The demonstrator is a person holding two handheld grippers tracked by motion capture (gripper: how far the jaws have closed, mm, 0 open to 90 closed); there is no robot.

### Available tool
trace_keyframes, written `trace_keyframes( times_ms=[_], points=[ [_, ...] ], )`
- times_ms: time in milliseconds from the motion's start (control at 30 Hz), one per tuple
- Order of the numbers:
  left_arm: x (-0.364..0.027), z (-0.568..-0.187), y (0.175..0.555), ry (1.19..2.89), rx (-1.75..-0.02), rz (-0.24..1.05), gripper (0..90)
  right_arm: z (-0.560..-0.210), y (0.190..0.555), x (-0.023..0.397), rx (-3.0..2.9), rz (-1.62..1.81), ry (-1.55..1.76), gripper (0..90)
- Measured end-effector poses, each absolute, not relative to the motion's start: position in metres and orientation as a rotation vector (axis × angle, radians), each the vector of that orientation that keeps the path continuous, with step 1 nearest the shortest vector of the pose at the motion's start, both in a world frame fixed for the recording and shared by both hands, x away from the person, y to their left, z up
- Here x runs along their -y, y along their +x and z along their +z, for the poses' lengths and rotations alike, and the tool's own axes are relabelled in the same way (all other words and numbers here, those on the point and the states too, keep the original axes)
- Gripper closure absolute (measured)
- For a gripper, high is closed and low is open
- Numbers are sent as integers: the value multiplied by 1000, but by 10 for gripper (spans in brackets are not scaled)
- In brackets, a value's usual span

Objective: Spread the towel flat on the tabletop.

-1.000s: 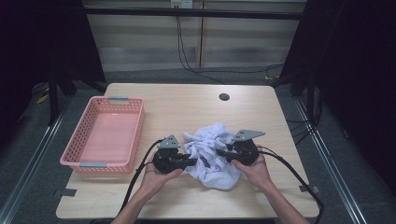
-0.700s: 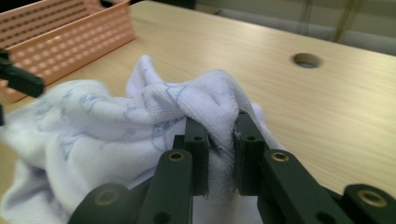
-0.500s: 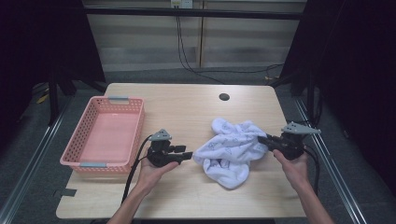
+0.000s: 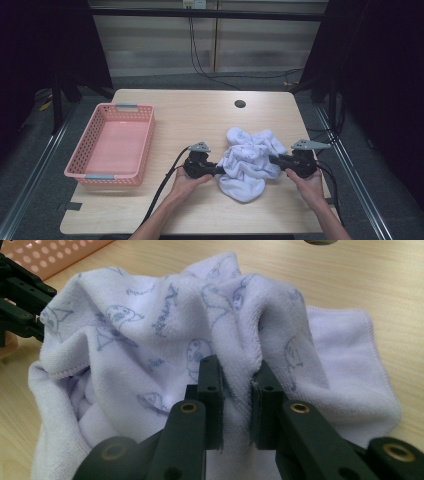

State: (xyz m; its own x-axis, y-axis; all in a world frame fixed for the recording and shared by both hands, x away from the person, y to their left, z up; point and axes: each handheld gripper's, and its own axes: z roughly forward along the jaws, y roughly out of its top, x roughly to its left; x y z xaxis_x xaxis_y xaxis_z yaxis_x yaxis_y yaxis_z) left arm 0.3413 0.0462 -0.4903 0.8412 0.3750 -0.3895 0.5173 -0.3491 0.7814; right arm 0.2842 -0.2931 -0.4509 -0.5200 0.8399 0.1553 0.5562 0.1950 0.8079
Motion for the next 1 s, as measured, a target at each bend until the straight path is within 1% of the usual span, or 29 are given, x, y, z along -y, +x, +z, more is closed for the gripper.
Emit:
trace_keyframes(
  times_ms=[100, 167, 333, 400, 533, 567, 633, 700, 767, 833, 900, 1000],
  points=[
    [-65, -466, 343, 1888, -666, -120, 814, -440, 286, 293, -2125, 1275, 1311, 793],
    [-81, -443, 343, 1840, -663, -53, 815, -429, 287, 292, -2107, 1305, 1297, 793],
    [-121, -383, 347, 1756, -660, 114, 817, -390, 294, 279, -2072, 1355, 1209, 793],
    [-136, -360, 348, 1710, -654, 149, 818, -373, 299, 271, -2058, 1382, 1172, 792],
    [-156, -318, 344, 1664, -640, 261, 819, -344, 313, 253, -2053, 1417, 1114, 795],
    [-160, -309, 343, 1650, -638, 262, 819, -337, 317, 247, -2054, 1424, 1097, 796],
    [-165, -291, 339, 1634, -626, 310, 819, -326, 325, 237, -2055, 1432, 1068, 797],
    [-168, -278, 334, 1600, -607, 313, 819, -314, 329, 230, -2036, 1451, 1049, 798],
    [-163, -274, 328, 1602, -573, 326, 818, -306, 332, 229, -2007, 1470, 1035, 800],
    [-156, -282, 328, 1614, -587, 301, 813, -307, 335, 232, -1997, 1456, 1050, 800],
    [-147, -299, 335, 1669, -609, 279, 805, -317, 338, 240, -1994, 1421, 1082, 800],
    [-131, -331, 346, 1734, -644, 205, 754, -339, 346, 260, -1990, 1367, 1171, 803]
  ],
)
